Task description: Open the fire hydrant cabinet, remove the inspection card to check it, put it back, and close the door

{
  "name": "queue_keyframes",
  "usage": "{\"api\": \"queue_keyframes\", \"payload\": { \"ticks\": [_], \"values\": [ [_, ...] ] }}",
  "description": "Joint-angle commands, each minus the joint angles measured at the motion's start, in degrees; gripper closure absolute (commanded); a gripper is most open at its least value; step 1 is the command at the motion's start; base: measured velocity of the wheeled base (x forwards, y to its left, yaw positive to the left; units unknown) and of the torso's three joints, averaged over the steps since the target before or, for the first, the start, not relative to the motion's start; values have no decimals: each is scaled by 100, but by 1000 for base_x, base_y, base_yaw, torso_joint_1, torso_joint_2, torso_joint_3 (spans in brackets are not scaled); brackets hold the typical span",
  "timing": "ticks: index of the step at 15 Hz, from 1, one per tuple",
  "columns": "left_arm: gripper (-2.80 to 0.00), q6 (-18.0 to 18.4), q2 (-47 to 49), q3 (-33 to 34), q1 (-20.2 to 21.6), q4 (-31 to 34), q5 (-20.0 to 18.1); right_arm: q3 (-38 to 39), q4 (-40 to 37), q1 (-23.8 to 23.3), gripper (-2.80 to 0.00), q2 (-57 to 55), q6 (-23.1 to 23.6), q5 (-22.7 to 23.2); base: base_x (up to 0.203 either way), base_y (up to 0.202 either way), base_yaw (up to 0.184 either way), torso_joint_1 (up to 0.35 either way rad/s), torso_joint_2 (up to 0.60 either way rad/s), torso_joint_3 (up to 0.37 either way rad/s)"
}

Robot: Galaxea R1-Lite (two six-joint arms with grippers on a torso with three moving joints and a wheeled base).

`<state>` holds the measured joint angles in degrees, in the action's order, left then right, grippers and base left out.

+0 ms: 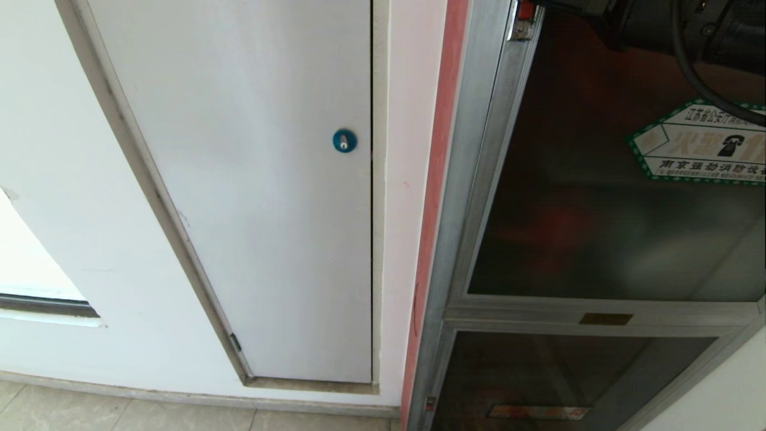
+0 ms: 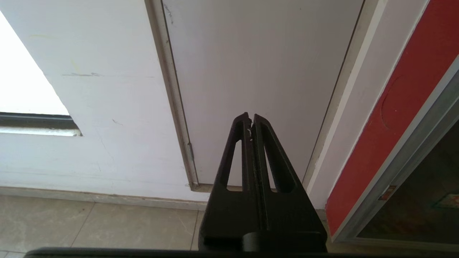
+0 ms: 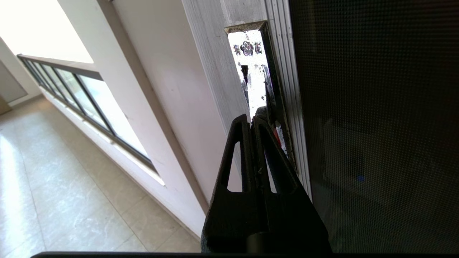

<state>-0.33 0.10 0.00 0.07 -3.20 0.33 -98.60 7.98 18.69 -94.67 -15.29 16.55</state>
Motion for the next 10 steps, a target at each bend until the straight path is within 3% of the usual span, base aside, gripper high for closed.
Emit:
{"api": "queue_keyframes", "payload": {
  "ticks": [1, 10],
  "values": [
    [0, -2, 8, 114, 1, -5, 2, -10, 10, 3, 0, -28, -9, 6, 0, 0, 0, 0, 0, 0],
    [0, -2, -1, 114, 1, -5, 2, -38, 29, -32, 0, -166, -18, -46, 0, 0, 0, 0, 0, 0]
  ]
}}
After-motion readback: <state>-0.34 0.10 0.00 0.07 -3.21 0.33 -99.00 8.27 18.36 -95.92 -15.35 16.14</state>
